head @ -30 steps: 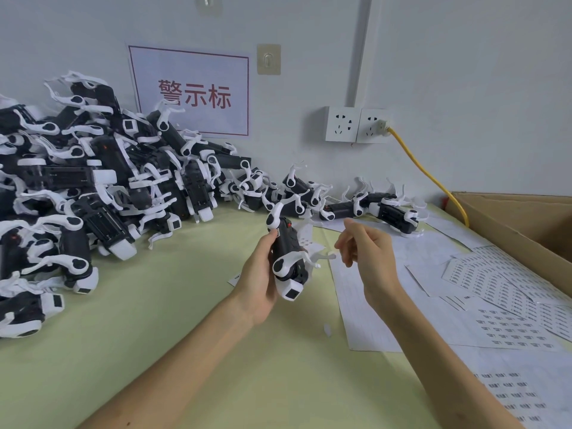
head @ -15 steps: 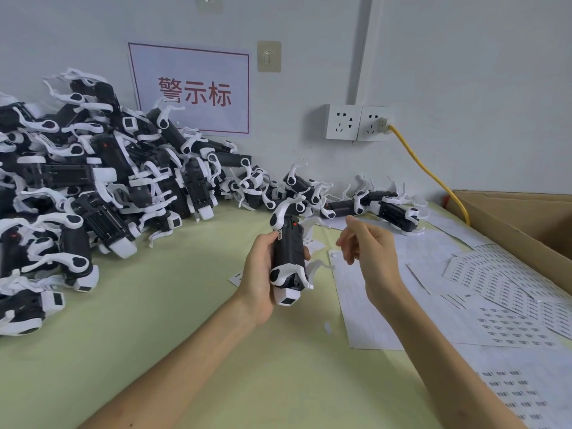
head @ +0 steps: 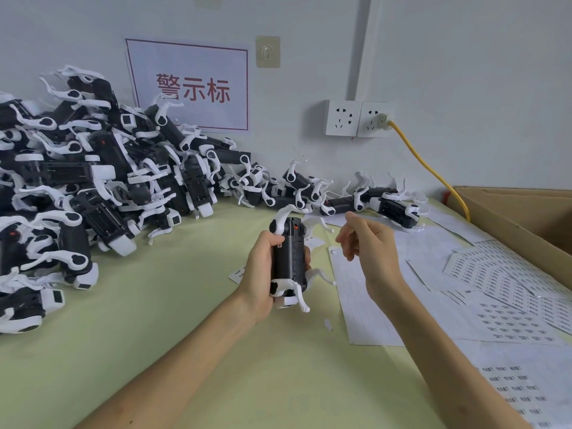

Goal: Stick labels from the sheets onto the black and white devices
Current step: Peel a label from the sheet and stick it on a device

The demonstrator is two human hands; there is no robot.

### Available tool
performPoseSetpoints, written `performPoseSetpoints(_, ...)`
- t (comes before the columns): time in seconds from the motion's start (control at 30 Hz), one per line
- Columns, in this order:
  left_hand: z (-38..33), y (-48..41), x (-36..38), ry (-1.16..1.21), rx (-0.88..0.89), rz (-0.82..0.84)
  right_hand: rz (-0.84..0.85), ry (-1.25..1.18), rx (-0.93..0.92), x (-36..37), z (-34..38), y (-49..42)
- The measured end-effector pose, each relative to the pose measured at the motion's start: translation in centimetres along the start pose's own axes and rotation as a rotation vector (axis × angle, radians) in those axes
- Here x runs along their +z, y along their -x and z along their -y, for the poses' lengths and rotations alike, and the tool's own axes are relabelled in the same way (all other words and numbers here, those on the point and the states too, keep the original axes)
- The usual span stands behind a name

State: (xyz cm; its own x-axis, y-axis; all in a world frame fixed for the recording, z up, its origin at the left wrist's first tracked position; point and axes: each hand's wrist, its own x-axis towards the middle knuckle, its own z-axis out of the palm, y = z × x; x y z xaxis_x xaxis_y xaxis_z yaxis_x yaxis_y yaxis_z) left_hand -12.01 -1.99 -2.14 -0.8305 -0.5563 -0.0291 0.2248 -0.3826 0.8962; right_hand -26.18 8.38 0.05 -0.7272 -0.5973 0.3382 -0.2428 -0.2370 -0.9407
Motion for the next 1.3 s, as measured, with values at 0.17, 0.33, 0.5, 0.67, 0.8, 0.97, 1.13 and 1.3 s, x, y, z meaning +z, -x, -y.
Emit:
performPoseSetpoints(0.17, 0.13, 0.05, 0.09, -0.008, 0.040, 0.020, 0.002, 0.007, 0.005, 0.00, 0.01, 0.00)
performPoseSetpoints(0.33, 0.16, 0.06, 0.03, 0.036, 0.099, 0.045, 0.004, 0.014, 0.004, -0.04, 0.05, -0.01)
performPoseSetpoints(0.5, 0.19, -0.15, -0.05, 0.015, 0.056, 0.048, 0.010, 0.018, 0.008, -0.03, -0.01, 0.00)
performPoseSetpoints(0.67, 0.42, -0.38, 0.05, 0.004, 0.040, 0.029, 0.011, 0.014, 0.011, -0.06, 0.01, -0.04)
performPoseSetpoints(0.8, 0.56, -0.30, 0.18, -0.004, 0.029, 0.043, 0.017, 0.009, 0.005, -0.03, 0.01, -0.03)
performPoseSetpoints(0.97, 0.50, -0.30, 0.19, 0.030, 0.058, 0.075, 0.018, 0.013, 0.004, -0.07, -0.05, -0.12)
performPoseSetpoints(1.13, 0.40, -0.32, -0.02, 0.008, 0.047, 0.081, 0.024, 0.022, -0.001, -0.15, -0.12, -0.09)
performPoseSetpoints(1.3, 0.50, -0.35, -0.03, 0.007, 0.048, 0.087, 0.022, 0.027, 0.003, -0.15, -0.12, -0.11)
